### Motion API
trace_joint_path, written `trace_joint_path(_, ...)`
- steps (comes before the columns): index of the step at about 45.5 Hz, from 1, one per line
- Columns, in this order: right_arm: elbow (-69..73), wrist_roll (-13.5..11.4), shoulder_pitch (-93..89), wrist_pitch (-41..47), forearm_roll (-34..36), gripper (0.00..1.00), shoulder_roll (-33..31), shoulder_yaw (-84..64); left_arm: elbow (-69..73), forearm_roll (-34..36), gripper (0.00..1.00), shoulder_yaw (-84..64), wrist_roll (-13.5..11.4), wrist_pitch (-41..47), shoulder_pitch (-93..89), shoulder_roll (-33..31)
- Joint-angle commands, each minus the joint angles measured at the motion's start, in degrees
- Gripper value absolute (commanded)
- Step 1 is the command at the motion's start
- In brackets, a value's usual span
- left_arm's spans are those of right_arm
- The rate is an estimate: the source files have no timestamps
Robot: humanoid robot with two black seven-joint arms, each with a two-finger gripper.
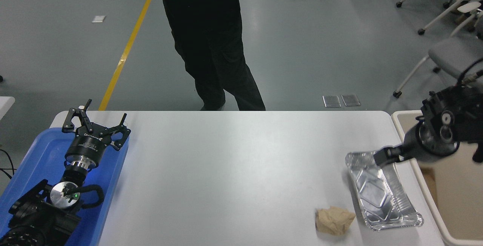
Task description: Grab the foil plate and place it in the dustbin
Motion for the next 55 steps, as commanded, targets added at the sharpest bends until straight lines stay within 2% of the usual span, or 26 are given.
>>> trace_joint_path(1, -9.17, 0.01, -13.11, -2.61, -2.43, 0.95, 0.13, 4.68, 0.0, 0.0, 0.99, -0.01, 0.0, 0.0, -0.02, 0.0)
trace_joint_path(15, -15.23, 0.01, -21.29, -8.4, -2.43, 0.95, -0.05, 6.0, 0.0, 0.0, 0.99, -0.1, 0.0, 0.0, -0.02, 0.0)
trace_joint_path(26, -23.15, 0.18, -28.15, -9.37, -2.43, 0.95, 1.09, 8.81, 0.0, 0.0, 0.99, -0.1, 0.0, 0.0, -0.02, 0.0)
trace_joint_path(42, -25.87, 0.18, -32.63, -9.37, -2.43, 0.94, 3.11, 14.44, 0.0, 0.0, 0.99, -0.01, 0.0, 0.0, -0.02, 0.0)
trace_joint_path(51, -28.51, 0.09, -34.57, -9.46, -2.17, 0.85, 3.47, 14.71, 0.0, 0.0, 0.99, -0.01, 0.0, 0.0, -0.11, 0.0)
trace_joint_path(55, -28.51, 0.09, -34.92, -9.46, -1.91, 0.78, 3.47, 14.62, 0.0, 0.0, 0.99, -0.01, 0.0, 0.0, -0.02, 0.0)
